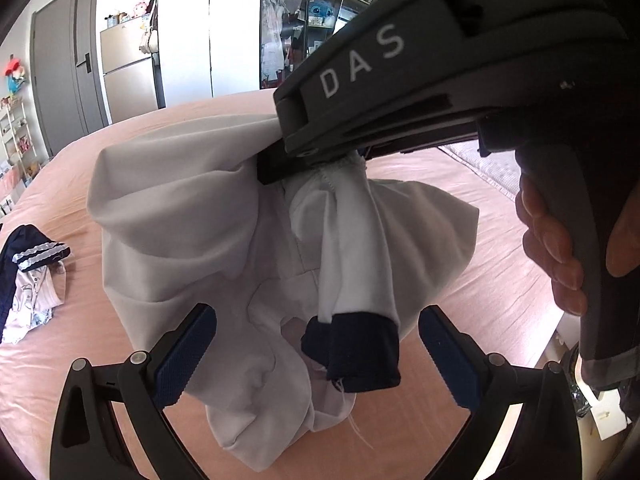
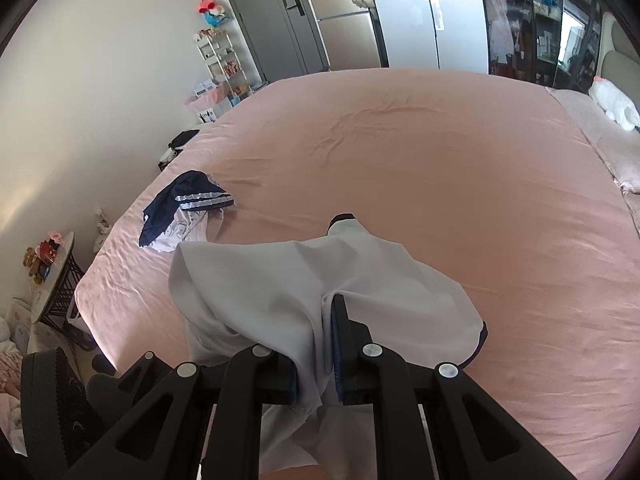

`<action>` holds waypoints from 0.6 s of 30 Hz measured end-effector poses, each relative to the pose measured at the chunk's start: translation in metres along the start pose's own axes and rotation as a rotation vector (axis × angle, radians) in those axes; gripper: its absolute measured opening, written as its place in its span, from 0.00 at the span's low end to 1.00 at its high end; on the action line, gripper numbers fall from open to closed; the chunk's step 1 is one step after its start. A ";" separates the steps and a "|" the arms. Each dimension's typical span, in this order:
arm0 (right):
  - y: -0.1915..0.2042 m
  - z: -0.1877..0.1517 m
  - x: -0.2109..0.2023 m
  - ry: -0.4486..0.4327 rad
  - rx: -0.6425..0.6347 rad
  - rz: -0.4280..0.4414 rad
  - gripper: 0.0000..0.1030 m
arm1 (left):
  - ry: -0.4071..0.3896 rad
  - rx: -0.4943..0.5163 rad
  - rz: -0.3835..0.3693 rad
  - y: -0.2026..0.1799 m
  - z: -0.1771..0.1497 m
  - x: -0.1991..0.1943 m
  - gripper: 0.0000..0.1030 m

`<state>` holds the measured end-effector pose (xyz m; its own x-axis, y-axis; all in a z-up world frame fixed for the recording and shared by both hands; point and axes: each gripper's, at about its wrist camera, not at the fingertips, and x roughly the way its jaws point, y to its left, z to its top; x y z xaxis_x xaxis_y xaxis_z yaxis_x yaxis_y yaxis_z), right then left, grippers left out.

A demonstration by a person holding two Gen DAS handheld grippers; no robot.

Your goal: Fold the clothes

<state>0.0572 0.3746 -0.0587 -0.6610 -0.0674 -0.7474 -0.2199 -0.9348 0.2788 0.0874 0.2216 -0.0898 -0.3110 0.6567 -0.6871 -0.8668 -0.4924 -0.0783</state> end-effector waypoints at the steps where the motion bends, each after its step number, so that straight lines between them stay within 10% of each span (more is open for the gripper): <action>1: -0.003 0.000 0.000 -0.002 0.021 0.027 0.10 | -0.002 -0.012 -0.008 0.002 0.001 0.001 1.00; 7: -0.016 -0.005 -0.002 -0.016 0.117 0.100 0.11 | -0.008 -0.095 -0.096 0.013 0.004 0.007 0.86; 12: -0.020 -0.006 -0.006 -0.030 0.164 0.128 0.12 | 0.008 -0.072 -0.071 0.016 0.003 0.016 0.37; 18: -0.021 -0.010 -0.005 -0.033 0.199 0.163 0.13 | 0.009 -0.075 -0.018 0.025 0.005 0.018 0.09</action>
<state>0.0719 0.3913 -0.0672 -0.7214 -0.1972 -0.6639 -0.2431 -0.8255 0.5094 0.0578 0.2243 -0.1007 -0.2916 0.6610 -0.6914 -0.8406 -0.5220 -0.1445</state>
